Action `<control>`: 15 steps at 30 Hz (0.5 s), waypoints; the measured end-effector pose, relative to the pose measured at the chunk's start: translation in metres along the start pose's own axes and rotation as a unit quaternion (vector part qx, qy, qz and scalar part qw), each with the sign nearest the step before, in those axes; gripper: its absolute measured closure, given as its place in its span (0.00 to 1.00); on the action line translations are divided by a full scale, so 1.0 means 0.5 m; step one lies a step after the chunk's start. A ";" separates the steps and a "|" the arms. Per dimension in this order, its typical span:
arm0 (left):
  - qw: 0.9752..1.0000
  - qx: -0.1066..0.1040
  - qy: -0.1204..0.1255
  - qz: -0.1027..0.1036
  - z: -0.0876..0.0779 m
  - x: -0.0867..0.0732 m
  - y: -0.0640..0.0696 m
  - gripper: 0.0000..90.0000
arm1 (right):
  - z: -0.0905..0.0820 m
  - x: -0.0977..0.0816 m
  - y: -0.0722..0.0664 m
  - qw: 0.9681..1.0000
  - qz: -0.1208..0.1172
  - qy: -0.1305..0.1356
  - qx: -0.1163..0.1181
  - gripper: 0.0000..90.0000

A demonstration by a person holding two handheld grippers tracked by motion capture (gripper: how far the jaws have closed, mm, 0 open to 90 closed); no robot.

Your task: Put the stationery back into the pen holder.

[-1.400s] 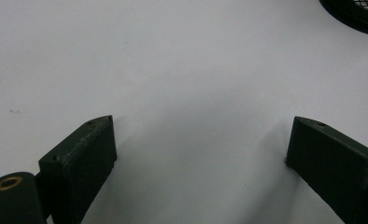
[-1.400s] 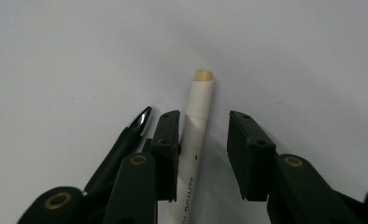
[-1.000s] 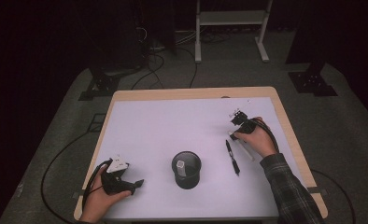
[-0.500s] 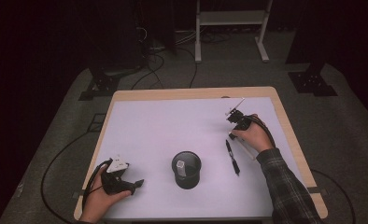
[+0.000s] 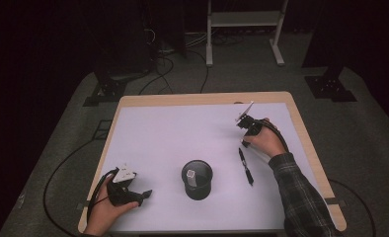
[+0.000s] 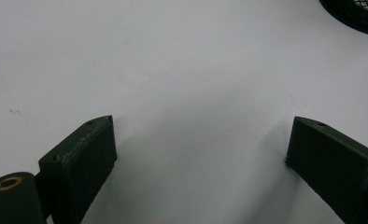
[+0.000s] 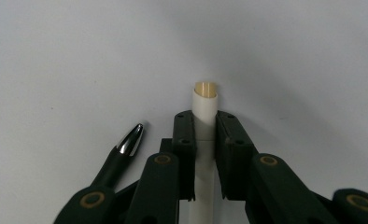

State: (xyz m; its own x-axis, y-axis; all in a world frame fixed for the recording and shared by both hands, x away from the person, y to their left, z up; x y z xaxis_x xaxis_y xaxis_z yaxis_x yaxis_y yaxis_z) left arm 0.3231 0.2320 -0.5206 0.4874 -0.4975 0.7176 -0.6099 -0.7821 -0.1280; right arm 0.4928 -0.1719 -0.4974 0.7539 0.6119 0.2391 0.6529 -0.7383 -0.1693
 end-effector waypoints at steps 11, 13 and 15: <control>1.000 0.001 0.001 0.000 0.000 0.000 0.000 0.08 | -0.009 -0.005 0.004 1.000 -0.008 0.013 0.000 0.87; 1.000 0.000 0.002 0.000 0.000 0.000 0.000 0.08 | -0.017 -0.006 0.004 1.000 -0.006 0.021 0.001 0.87; 1.000 0.001 0.002 0.000 0.000 0.000 0.000 0.08 | -0.026 -0.008 0.004 1.000 -0.004 0.031 0.003 0.87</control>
State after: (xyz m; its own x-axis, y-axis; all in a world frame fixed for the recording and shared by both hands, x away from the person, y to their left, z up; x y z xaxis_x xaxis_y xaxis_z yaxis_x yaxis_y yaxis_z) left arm 0.3233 0.2320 -0.5207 0.4850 -0.4967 0.7198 -0.6092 -0.7824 -0.1293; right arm 0.4904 -0.1796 -0.4862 0.7426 0.5993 0.2990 0.6598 -0.7314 -0.1728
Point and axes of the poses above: each handheld gripper's, and its own axes: z roughly forward along the jaws, x roughly out of its top, y roughly to its right, the point moved 6 cm from there along z, roughly forward along the jaws, and after that the axes turned 10 degrees about x, right-handed, at the moved point
